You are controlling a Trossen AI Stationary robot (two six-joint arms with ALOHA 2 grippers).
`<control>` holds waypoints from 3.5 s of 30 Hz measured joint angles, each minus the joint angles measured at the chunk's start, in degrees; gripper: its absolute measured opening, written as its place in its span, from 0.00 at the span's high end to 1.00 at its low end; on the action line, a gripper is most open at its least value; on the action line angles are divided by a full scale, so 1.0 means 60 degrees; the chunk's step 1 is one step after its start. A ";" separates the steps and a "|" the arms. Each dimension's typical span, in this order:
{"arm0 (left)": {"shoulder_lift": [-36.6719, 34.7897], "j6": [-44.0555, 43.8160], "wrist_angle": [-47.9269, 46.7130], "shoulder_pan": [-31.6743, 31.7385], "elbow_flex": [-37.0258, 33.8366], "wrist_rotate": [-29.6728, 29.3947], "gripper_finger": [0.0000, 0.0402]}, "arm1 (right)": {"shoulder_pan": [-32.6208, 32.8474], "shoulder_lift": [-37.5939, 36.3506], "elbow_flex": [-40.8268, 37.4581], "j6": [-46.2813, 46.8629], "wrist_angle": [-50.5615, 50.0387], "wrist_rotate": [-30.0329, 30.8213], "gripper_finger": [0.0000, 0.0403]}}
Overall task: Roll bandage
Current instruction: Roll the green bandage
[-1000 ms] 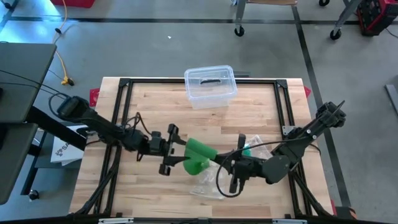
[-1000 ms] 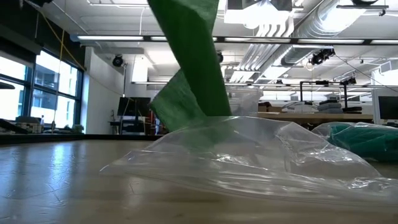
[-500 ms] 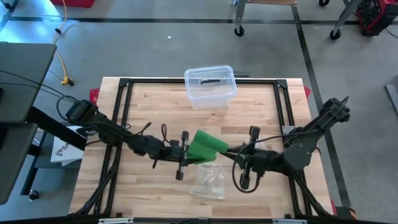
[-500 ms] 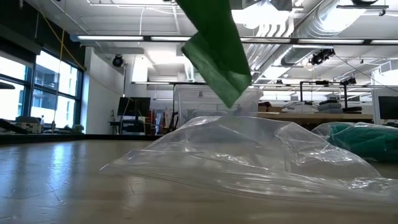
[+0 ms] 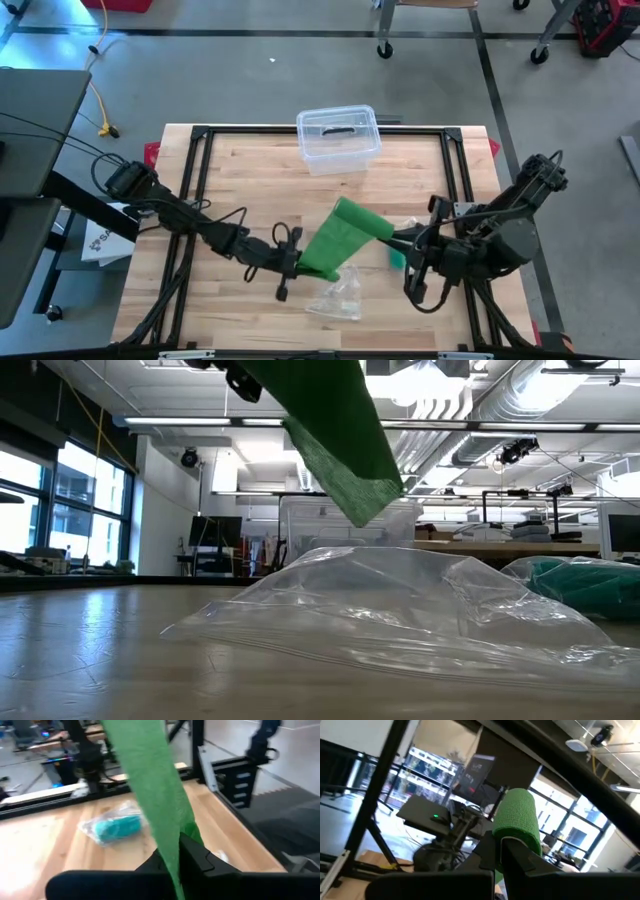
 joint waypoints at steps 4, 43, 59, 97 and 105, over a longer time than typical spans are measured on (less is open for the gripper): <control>-0.0004 -0.0011 -0.0475 -0.0163 -0.0002 0.0925 1.00 | 0.0087 -0.0031 0.0000 -0.0163 -0.0029 0.0467 1.00; -0.0879 -0.1925 -0.4577 0.1513 -0.0711 0.4483 0.57 | -0.0248 0.2137 0.0000 0.1725 -0.6425 0.0596 1.00; -0.2041 -0.0896 0.2860 -0.0121 -0.1987 0.0624 0.63 | -0.0181 0.2720 -0.0004 0.4833 -0.7854 -0.1084 1.00; -0.0634 -0.6510 0.5223 0.0547 -0.1903 0.0643 0.53 | -0.0213 0.2709 0.0000 0.3679 -0.6943 -0.0698 1.00; -0.0634 -0.6597 0.5140 0.0562 -0.1900 0.0646 0.53 | -0.0503 0.2709 0.0000 0.3658 -0.6843 -0.0600 1.00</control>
